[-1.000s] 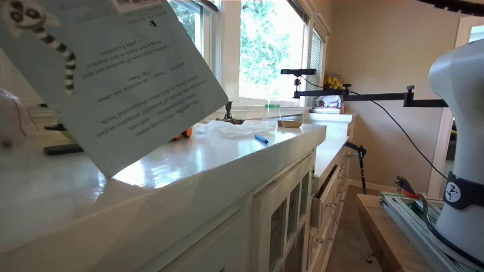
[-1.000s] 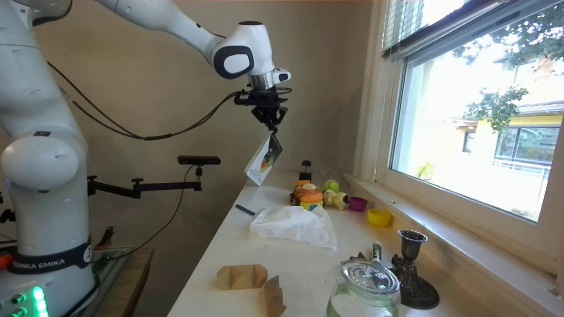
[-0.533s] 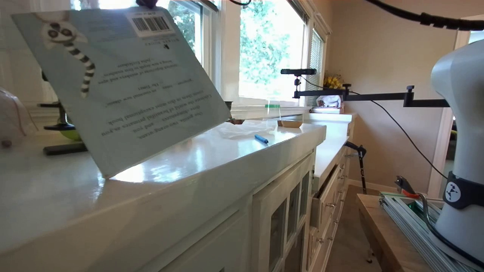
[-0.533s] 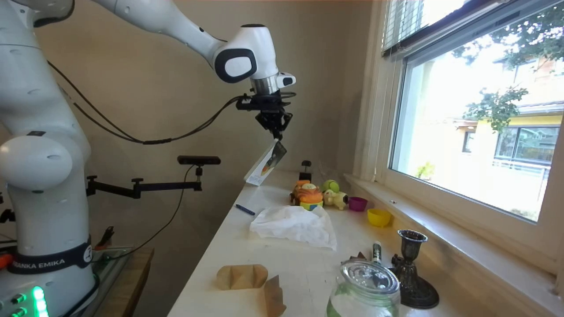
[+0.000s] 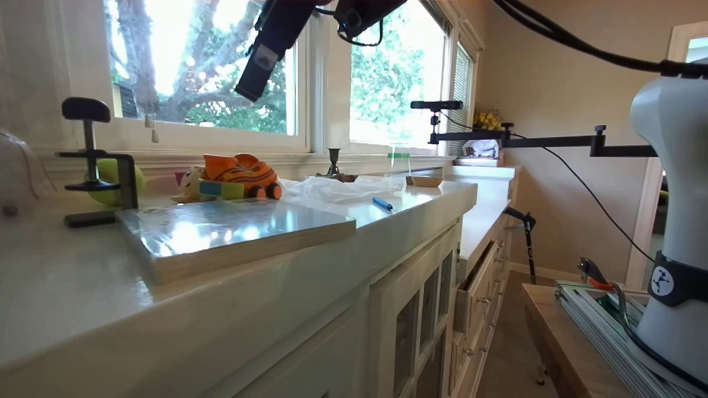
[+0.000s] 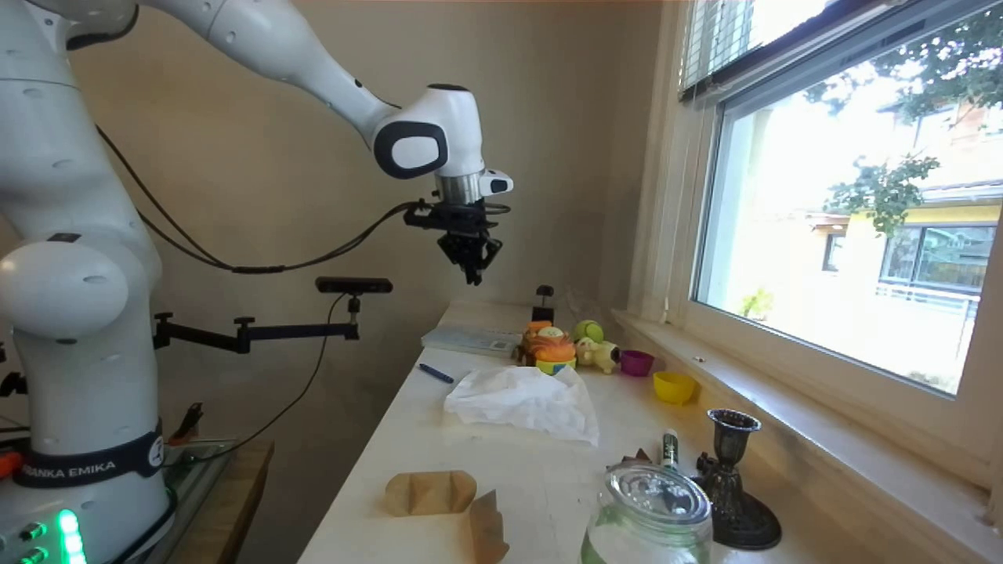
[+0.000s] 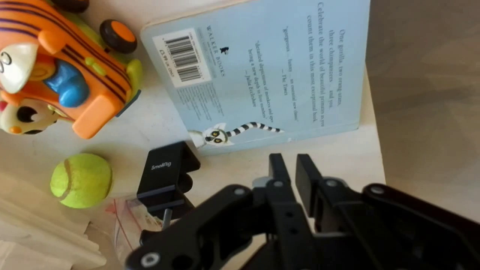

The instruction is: Flip the children's book over

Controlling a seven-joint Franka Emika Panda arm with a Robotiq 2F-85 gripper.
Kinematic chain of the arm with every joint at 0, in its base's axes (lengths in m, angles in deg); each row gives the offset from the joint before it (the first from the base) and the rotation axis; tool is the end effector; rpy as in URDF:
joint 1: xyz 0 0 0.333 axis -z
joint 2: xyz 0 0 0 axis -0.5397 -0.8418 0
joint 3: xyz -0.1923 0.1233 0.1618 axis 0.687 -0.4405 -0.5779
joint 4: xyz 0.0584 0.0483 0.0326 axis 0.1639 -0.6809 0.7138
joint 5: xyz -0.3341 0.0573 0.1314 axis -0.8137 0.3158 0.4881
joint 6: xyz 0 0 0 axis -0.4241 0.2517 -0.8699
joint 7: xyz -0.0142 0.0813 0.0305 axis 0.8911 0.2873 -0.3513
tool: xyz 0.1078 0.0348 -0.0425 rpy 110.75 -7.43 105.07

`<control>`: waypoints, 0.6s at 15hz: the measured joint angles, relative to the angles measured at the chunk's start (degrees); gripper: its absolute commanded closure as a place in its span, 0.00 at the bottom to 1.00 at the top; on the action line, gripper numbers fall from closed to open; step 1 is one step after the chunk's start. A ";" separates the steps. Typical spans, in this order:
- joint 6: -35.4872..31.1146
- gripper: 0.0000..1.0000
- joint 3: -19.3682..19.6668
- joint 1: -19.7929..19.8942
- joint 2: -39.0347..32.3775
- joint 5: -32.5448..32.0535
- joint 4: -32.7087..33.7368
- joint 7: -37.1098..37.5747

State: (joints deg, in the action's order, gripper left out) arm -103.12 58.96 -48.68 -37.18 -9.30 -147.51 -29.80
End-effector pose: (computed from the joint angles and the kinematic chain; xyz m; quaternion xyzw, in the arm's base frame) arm 0.4460 0.1504 0.4468 -0.8900 -0.3963 -0.2046 0.0946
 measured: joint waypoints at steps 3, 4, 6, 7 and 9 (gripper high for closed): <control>0.00 0.64 -0.29 0.04 -0.14 -0.78 -0.39 0.59; 0.00 0.64 -0.37 0.08 -0.14 -1.47 -0.39 1.10; 0.00 0.51 -0.62 0.11 -0.06 -2.69 -0.32 1.51; -0.03 0.70 -0.85 0.06 0.12 -3.40 -0.20 1.45; -0.02 0.55 -0.92 -0.04 0.15 -3.47 -0.21 1.46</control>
State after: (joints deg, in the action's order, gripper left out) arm -103.14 58.04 -48.72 -37.03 -12.77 -147.73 -28.34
